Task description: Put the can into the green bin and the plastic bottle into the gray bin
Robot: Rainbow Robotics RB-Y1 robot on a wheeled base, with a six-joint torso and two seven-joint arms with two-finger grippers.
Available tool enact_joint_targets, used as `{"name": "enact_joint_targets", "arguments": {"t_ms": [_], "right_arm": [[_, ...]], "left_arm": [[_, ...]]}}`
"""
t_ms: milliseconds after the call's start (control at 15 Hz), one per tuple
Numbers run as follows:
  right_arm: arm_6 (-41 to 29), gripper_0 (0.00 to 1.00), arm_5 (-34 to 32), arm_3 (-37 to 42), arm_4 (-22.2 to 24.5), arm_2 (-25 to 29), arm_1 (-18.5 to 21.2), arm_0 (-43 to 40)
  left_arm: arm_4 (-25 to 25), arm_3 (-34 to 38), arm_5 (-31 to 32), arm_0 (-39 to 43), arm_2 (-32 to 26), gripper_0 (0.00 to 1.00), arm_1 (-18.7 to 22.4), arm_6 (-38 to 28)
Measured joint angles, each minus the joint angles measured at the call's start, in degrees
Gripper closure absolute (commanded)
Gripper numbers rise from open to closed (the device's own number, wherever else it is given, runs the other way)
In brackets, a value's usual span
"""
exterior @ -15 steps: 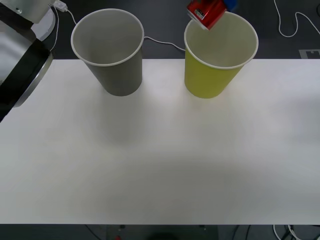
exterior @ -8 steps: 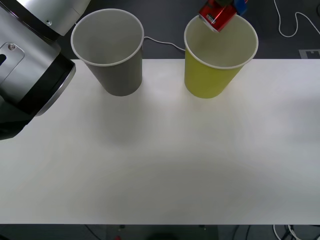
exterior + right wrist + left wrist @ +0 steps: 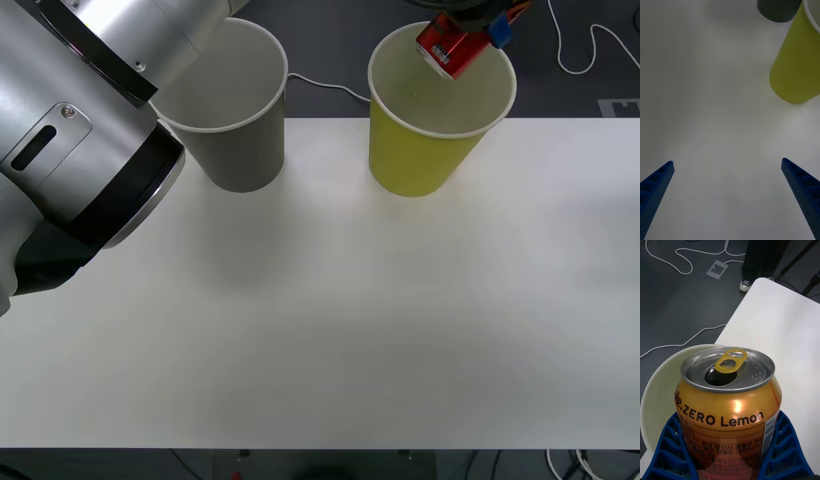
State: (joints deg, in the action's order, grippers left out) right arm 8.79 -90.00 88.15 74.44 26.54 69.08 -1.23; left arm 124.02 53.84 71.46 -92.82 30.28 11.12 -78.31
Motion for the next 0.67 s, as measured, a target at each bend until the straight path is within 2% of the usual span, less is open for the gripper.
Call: {"name": "enact_joint_targets", "arguments": {"t_ms": [200,467,533,600,667], "right_arm": [[0.00,0.00,0.00,0.00,0.00,0.00,0.00,0.00],[0.00,0.00,0.00,0.00,0.00,0.00,0.00,0.00],[0.00,0.00,0.00,0.00,0.00,0.00,0.00,0.00],[0.00,0.00,0.00,0.00,0.00,0.00,0.00,0.00],[0.00,0.00,0.00,0.00,0.00,0.00,0.00,0.00]], "left_arm": [[-0.38,-4.62,-5.71,0.00,0.03,1.00,-0.75,0.62],[-0.41,-6.82,-6.59,0.15,0.05,0.98,-1.28,1.51],[-0.44,-6.83,-6.30,0.15,0.02,0.77,-1.28,1.56],[-0.49,-6.83,-6.21,0.13,0.00,0.24,-1.28,1.64],[-0.53,-6.83,-6.19,0.15,0.03,0.00,-1.28,1.76]]}}
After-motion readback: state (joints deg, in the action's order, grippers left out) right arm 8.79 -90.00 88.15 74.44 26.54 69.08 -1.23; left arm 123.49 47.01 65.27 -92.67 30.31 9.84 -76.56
